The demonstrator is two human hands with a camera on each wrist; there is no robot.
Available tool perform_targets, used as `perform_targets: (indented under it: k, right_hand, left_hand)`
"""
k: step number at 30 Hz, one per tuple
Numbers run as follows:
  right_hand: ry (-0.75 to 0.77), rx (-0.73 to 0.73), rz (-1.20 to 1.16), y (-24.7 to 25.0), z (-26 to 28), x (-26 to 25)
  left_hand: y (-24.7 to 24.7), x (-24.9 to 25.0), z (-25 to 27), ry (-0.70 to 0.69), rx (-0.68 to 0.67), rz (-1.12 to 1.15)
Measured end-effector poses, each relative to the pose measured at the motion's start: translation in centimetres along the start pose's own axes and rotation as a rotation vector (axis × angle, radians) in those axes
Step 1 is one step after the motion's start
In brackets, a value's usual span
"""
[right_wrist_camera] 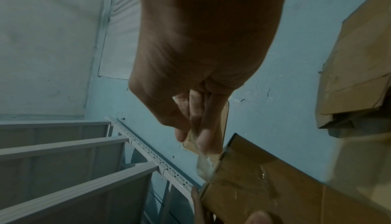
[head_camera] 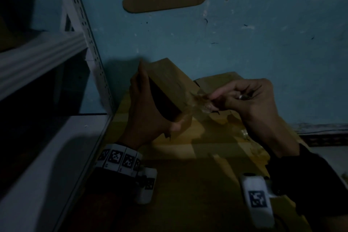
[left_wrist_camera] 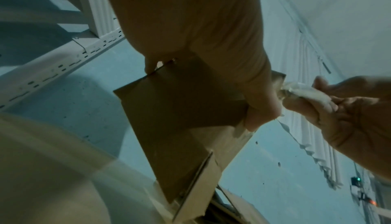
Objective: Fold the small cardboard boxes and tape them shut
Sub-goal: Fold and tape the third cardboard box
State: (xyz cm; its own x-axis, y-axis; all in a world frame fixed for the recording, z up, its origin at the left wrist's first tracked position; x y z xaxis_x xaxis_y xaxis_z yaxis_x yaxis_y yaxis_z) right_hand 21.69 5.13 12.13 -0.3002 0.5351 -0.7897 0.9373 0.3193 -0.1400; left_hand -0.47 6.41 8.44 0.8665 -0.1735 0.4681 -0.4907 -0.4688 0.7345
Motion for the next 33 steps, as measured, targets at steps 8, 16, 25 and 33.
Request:
perform_targets:
  k: [8,16,25,33]
  right_hand:
    - [-0.04,-0.018,-0.119,0.4,-0.1,0.7]
    - [-0.219,-0.04,-0.321,1.2,0.5,2.8]
    - [-0.205,0.034,-0.165,0.9,-0.1,2.0]
    - [-0.191,0.312,0.084,3.2,0.2,3.2]
  left_hand:
    - [-1.1,-1.1,-0.3,0.078,-0.037,0.084]
    - [-4.0,-0.5,0.1,0.168,-0.252,0.281]
    - [-5.3,-4.0,-1.0,0.284,-0.276,0.489]
    - [-4.2,-2.0,-0.3,0.297,-0.304,0.664]
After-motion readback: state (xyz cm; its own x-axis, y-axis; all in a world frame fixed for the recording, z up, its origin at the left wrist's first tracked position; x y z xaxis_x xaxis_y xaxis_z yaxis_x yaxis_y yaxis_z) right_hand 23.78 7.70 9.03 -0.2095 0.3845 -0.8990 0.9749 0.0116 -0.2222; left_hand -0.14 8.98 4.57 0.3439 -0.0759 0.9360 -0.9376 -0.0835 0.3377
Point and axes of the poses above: each hand's wrist, its own z-axis away from the middle knuckle, its own y-axis out of the back of the hand, x = y × z, the point moved 8 cm from there along -z, towards the middle knuckle, and after that the axes turned 15 degrees about -z, right-handed, at the moved point
